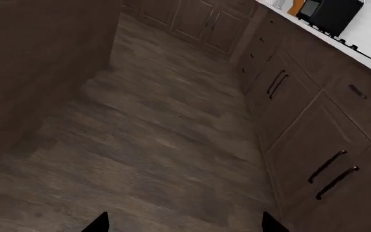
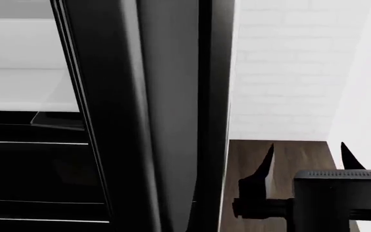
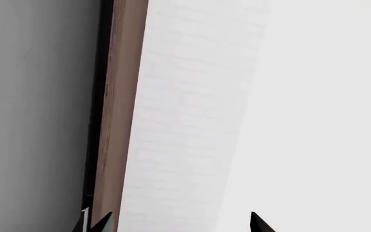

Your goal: Close the fridge doors

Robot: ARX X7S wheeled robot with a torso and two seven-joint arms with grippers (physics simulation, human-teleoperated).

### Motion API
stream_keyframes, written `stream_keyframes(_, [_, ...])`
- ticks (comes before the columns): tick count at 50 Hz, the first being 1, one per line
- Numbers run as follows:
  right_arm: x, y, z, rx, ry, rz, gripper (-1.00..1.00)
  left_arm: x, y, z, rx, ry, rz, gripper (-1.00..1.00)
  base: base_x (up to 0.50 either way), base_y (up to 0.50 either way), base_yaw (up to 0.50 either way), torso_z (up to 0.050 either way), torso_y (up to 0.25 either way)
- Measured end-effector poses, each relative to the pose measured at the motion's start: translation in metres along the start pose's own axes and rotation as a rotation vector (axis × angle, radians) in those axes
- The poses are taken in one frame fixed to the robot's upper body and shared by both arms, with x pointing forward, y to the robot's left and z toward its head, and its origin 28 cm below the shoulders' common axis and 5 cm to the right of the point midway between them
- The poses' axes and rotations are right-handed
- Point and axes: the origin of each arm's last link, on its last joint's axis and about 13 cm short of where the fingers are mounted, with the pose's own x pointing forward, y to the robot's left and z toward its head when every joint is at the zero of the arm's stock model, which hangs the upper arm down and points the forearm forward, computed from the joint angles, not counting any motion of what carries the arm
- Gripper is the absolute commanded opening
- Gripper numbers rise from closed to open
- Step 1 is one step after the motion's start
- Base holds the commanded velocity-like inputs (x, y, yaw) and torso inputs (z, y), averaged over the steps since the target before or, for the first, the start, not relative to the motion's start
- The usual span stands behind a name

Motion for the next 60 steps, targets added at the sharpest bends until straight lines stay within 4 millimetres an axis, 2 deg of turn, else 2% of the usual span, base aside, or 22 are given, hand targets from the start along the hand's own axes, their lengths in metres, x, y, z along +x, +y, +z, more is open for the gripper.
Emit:
stream_keyframes(4, [0.007,0.0,0.007,-0.007,-0.007,0.0,1.0,0.027,0.044,0.002,-0.002,-0.044,0.169,1.0,0.0,0.0,0.0,0.0,0.0])
stream_keyframes(8, [0.015,0.0,0.015,-0.012,-0.016,-0.001,1.0,0.04,0.074,0.007,-0.004,-0.081,0.294,1.0,0.0,0.0,0.0,0.0,0.0])
stream_keyframes(12, [0.026,0.002,0.026,0.007,-0.014,0.039,1.0,0.046,0.095,0.011,-0.005,-0.105,0.386,1.0,0.0,0.0,0.0,0.0,0.0])
stream_keyframes(17, [0.041,0.008,0.048,0.037,-0.031,0.113,1.0,0.048,0.109,0.013,-0.01,-0.123,0.453,1.0,0.0,0.0,0.0,0.0,0.0])
stream_keyframes(26, [0.068,0.026,0.086,0.048,-0.047,0.273,1.0,0.046,0.118,0.015,-0.013,-0.138,0.501,1.0,0.0,0.0,0.0,0.0,0.0])
stream_keyframes(47, [0.102,0.094,0.156,-0.044,-0.049,0.614,1.0,0.047,0.121,0.011,0.001,-0.146,0.509,1.0,0.0,0.0,0.0,0.0,0.0])
stream_keyframes(60, [0.138,0.134,0.178,-0.128,-0.08,0.756,1.0,0.046,0.119,0.009,0.009,-0.144,0.496,1.0,0.0,0.0,0.0,0.0,0.001])
